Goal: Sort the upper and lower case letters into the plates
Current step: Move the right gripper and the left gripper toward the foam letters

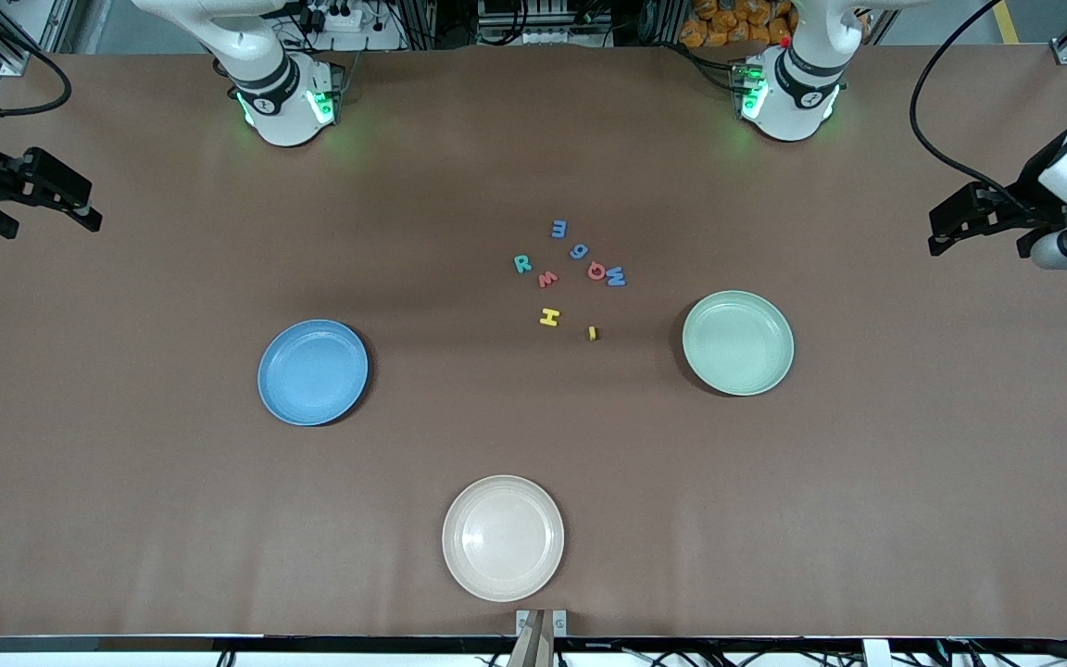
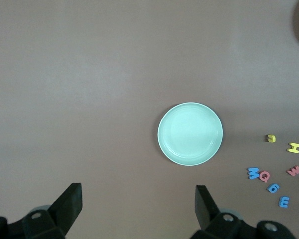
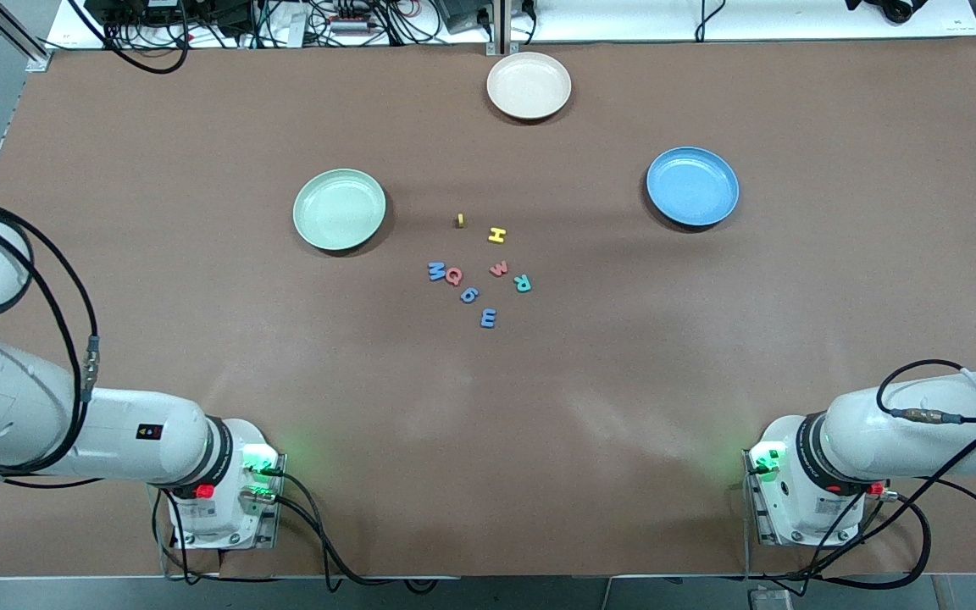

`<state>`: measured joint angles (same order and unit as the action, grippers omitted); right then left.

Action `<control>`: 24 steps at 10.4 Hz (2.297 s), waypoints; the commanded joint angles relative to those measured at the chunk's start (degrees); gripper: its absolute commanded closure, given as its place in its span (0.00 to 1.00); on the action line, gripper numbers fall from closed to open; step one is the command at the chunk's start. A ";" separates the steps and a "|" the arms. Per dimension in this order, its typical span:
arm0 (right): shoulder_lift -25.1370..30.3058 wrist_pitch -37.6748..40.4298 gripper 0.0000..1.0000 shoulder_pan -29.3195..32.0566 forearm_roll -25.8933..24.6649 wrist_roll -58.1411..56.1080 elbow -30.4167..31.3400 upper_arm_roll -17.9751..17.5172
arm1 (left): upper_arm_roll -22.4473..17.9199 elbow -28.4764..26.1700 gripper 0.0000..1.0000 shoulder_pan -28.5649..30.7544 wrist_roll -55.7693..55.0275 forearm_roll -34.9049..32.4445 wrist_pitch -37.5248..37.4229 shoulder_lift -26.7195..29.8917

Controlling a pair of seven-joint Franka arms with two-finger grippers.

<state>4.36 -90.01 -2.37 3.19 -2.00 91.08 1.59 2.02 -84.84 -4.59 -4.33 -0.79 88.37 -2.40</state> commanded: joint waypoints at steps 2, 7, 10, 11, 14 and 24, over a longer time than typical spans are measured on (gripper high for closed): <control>-0.05 0.71 0.00 -2.82 -0.38 -0.81 -0.20 2.72 | 0.09 0.64 0.00 0.19 0.90 -0.62 -0.31 0.20; -2.76 3.26 0.00 -4.56 -0.12 -0.11 0.33 1.76 | 0.71 -2.78 0.00 -1.03 0.29 0.95 -0.22 -2.42; -6.46 -0.24 0.00 -8.86 -0.12 8.29 1.72 -1.31 | 0.97 -4.44 0.00 -3.05 -2.07 7.71 1.18 -9.18; -6.55 -3.83 0.00 -10.01 -0.12 10.07 4.43 -3.32 | 1.49 -6.63 0.00 -5.32 -4.96 7.73 5.02 -10.07; -6.90 -12.02 0.00 -11.42 -0.20 20.69 12.00 -10.18 | 1.50 -10.61 0.00 -10.78 -10.52 7.47 13.30 -13.31; -21.55 -38.72 0.06 -26.17 -6.49 66.36 25.12 -24.70 | 6.84 -29.30 0.00 -18.09 -32.10 7.73 40.44 -16.67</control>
<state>-12.33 -125.35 -26.41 1.12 55.76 117.00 -22.52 7.10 -108.11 -22.60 -31.52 5.81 123.26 -21.71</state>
